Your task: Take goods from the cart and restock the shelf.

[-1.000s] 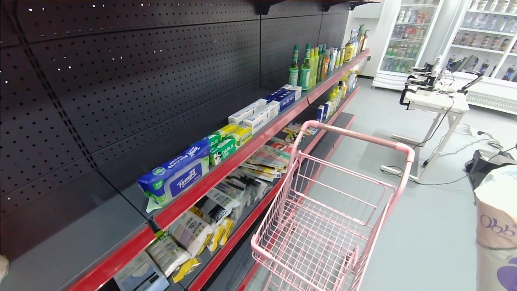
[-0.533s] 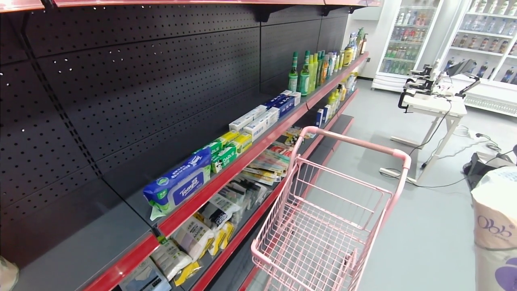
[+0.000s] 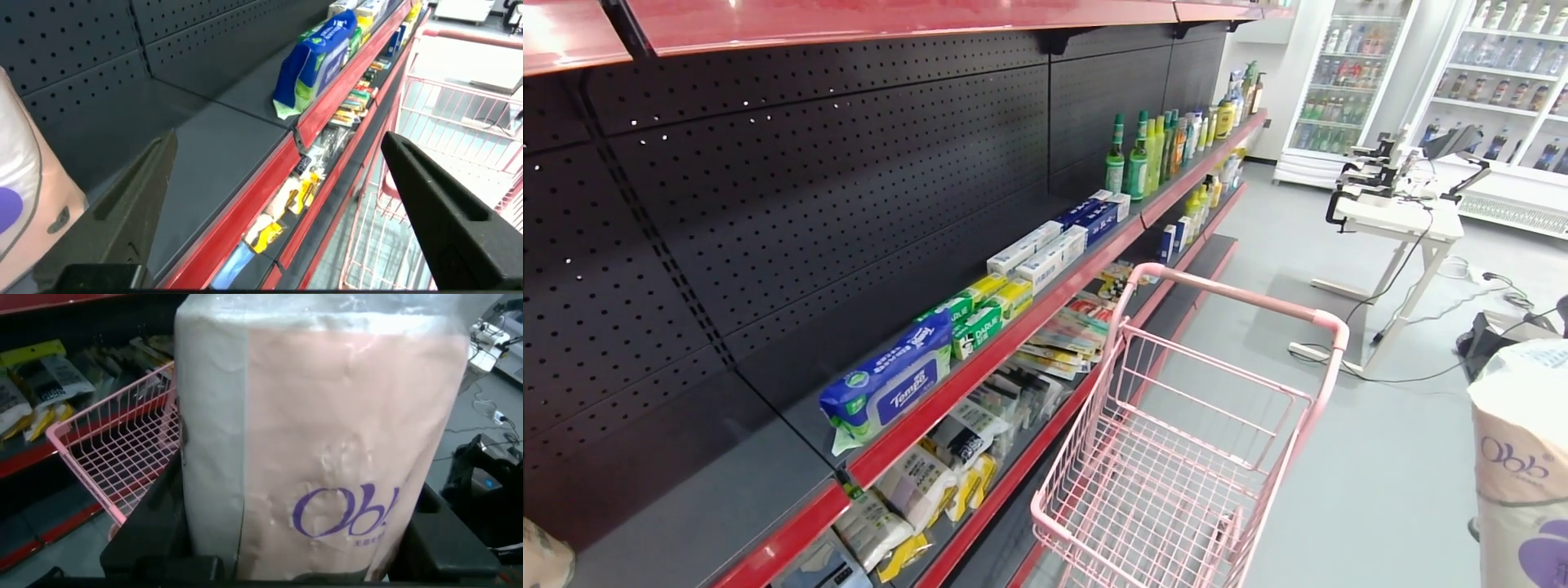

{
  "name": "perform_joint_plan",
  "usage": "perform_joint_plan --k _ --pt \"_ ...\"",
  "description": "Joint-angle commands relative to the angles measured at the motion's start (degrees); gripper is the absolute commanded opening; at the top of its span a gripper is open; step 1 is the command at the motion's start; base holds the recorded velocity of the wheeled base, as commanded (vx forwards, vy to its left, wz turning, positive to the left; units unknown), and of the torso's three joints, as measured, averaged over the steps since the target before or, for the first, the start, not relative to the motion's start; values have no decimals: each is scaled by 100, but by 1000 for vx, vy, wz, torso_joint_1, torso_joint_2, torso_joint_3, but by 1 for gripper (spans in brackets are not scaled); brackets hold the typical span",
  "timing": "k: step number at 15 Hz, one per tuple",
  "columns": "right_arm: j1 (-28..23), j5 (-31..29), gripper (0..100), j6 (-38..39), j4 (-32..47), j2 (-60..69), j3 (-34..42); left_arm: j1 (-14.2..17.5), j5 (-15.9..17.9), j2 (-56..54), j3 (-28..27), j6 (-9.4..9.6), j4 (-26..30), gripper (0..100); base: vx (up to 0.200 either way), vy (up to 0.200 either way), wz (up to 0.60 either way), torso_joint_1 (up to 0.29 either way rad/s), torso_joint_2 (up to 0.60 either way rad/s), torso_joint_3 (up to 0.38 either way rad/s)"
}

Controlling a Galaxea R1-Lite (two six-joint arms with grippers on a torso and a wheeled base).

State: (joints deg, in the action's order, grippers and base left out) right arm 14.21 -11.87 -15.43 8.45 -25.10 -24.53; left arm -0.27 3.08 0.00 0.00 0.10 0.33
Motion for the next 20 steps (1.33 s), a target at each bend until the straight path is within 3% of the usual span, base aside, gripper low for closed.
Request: perform_joint_plan --k 1,7,20 --pt "2 1 0 -4 -1 -48 1 0 -1 9 0 -1 2 100 0 0 0 80 -168 -90" --pt "2 1 0 -4 -1 -83 62 0 -1 9 0 -1 2 100 0 0 0 65 -143 -76" --pt "2 10 0 -12 -45 -267 71 0 -1 9 0 -10 2 100 0 0 600 3 1 2"
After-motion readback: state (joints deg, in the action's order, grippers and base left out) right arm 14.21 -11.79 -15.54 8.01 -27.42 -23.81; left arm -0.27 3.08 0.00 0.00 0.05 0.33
